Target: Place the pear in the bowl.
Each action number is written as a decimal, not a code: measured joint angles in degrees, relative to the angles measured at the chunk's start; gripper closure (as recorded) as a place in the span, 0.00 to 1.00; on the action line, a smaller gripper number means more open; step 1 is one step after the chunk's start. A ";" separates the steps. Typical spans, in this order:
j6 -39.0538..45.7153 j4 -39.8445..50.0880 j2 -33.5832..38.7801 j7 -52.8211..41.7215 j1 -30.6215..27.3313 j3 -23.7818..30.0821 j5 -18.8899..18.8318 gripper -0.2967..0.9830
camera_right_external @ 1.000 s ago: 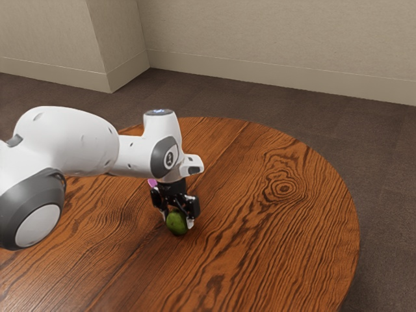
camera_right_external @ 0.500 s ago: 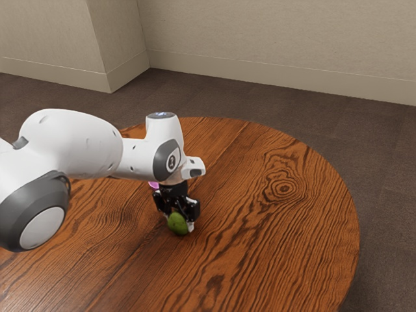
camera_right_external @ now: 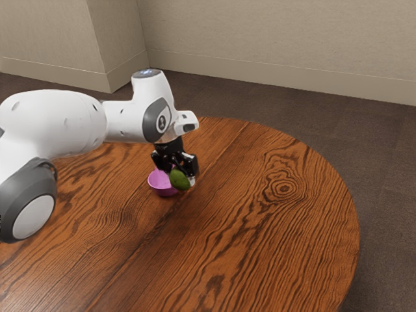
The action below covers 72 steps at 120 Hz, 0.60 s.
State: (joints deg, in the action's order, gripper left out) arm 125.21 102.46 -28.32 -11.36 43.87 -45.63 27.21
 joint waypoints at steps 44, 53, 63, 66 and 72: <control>0.59 -3.45 -1.91 2.35 -8.51 0.10 -0.47 0.72; 0.72 -4.69 -3.78 2.70 -11.18 2.71 -0.49 0.72; 0.81 -6.00 -5.42 3.06 -12.80 4.52 -0.30 0.72; 0.83 -6.38 -5.77 3.16 -13.07 4.84 -0.23 0.72; 0.86 -6.94 -6.33 3.35 -13.34 5.16 -0.14 0.72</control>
State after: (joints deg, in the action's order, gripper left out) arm 126.07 95.52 -34.65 -8.01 30.53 -40.47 27.07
